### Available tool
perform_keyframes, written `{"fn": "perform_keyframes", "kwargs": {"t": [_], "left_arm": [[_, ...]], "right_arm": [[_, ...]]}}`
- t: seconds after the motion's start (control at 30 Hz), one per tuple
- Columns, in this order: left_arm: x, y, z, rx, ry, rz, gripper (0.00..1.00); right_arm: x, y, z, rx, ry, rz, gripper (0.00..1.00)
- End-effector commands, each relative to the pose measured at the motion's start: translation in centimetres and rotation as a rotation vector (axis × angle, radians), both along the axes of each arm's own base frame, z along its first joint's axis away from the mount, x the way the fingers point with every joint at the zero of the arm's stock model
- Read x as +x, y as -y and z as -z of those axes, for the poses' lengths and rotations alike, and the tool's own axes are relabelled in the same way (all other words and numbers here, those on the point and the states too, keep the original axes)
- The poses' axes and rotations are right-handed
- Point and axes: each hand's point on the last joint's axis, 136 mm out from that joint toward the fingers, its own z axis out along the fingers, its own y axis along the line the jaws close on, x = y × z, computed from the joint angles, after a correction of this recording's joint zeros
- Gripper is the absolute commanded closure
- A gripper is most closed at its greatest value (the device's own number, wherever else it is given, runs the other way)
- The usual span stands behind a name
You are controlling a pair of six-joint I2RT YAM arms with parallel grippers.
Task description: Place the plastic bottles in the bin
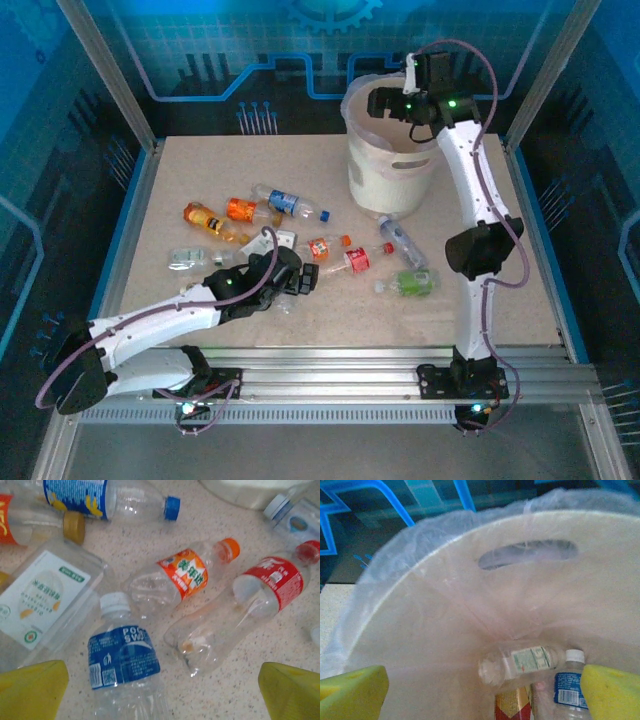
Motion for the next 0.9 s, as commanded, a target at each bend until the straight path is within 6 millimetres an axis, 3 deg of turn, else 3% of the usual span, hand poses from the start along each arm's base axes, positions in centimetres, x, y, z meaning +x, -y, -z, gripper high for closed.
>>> {"fn": "perform_keyframes", "kwargs": {"t": [0.0,0.17,0.57,0.87], "left_arm": [[-1.4,-1.0,2.4,-0.001,-0.123,-0.021,0.01],[-1.7,-1.3,4.3,-0.055,-0.210,-0.038,0.01],[-1.6,-1.3,7.8,-0.128,-0.352,-0.040,0.08],[-1.9,-2.0,10.1,-0.088,-0.409,-0.063,0.09]], "right_arm": [[-2.4,1.4,-3.3,-0.025,0.032,0.018,0.00],[-4.7,1.2,-4.3,-0.063,0.033,0.023,0.00],[-10.7,0.5,-4.1,-0.244,0.035,0.083,0.00],[-14.9,0.9,-4.3,-0.174,0.083,0.120,0.00]]}}
